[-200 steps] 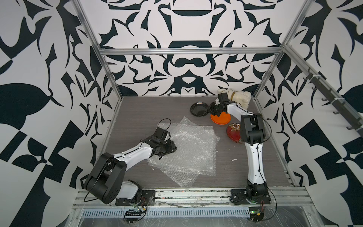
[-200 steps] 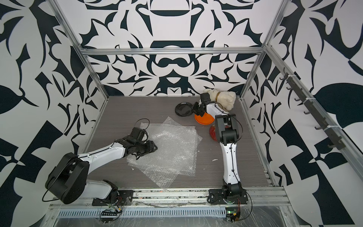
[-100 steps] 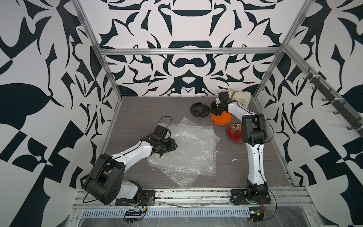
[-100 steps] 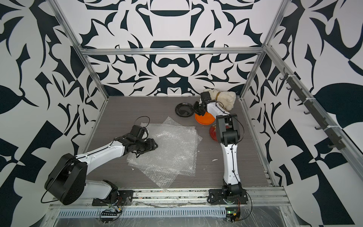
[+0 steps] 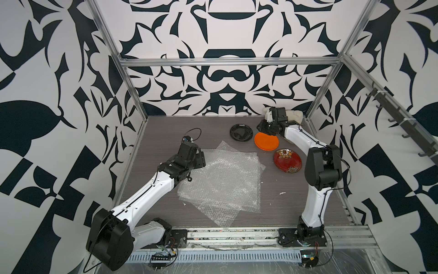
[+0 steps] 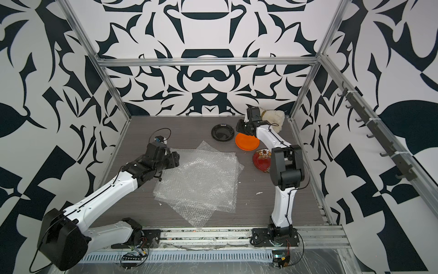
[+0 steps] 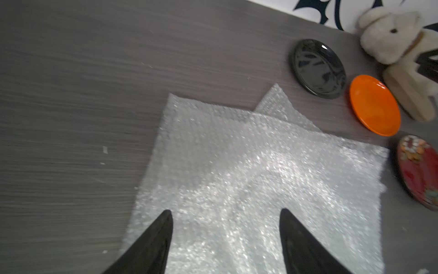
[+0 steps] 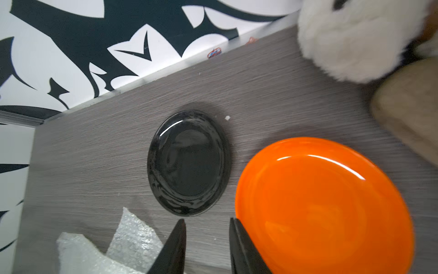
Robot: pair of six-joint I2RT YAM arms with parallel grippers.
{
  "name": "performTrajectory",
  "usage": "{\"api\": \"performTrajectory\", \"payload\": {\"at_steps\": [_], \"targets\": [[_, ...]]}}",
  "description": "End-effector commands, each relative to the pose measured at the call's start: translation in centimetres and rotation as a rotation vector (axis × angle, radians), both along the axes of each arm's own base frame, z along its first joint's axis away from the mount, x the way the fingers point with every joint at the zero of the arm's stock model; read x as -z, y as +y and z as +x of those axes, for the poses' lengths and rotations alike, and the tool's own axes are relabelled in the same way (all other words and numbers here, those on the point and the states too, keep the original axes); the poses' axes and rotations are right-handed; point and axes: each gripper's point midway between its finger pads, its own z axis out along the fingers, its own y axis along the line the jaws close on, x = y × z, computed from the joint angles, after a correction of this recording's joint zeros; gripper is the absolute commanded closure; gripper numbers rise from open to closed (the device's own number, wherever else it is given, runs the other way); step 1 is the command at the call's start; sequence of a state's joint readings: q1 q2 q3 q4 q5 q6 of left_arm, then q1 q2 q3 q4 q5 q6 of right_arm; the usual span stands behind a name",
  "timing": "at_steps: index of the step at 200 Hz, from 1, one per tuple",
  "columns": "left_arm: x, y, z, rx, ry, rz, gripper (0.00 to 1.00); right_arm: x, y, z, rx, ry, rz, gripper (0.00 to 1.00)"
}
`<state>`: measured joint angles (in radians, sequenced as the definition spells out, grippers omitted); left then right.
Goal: Unpack dinner plates from bubble wrap
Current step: Place the plate at the center of the board, then reset both arms
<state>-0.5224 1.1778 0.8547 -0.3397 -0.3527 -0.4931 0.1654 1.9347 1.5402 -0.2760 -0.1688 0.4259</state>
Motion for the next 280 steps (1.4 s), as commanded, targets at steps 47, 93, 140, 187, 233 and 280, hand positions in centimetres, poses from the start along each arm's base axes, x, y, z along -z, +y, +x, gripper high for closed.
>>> {"api": "performTrajectory", "payload": {"at_steps": [47, 93, 140, 187, 233, 280], "targets": [[-2.1, 10.9, 1.8, -0.327, -0.200, 0.482, 0.20, -1.7, -10.9, -5.7, 0.312, -0.198, -0.499, 0.64], [-0.2, 17.1, 1.7, -0.484, -0.188, 0.500, 0.04, -0.2, -14.3, -10.1, 0.388, -0.223, -0.655, 0.63], [3.0, 20.4, 1.9, -0.506, -0.207, 0.371, 0.01, 1.9, -15.3, -13.1, 0.391, -0.257, -0.688, 0.61], [4.6, 20.1, 2.8, -0.397, -0.306, 0.282, 0.01, 2.8, -15.0, -14.0, 0.371, -0.316, -0.635, 0.60], [4.3, 17.0, 3.8, -0.227, -0.399, 0.182, 0.01, 3.6, -15.6, -14.2, 0.366, -0.343, -0.532, 0.60], [5.1, 15.1, 4.4, -0.112, -0.460, 0.154, 0.01, 3.8, -16.0, -15.3, 0.359, -0.415, -0.440, 0.59]]}}
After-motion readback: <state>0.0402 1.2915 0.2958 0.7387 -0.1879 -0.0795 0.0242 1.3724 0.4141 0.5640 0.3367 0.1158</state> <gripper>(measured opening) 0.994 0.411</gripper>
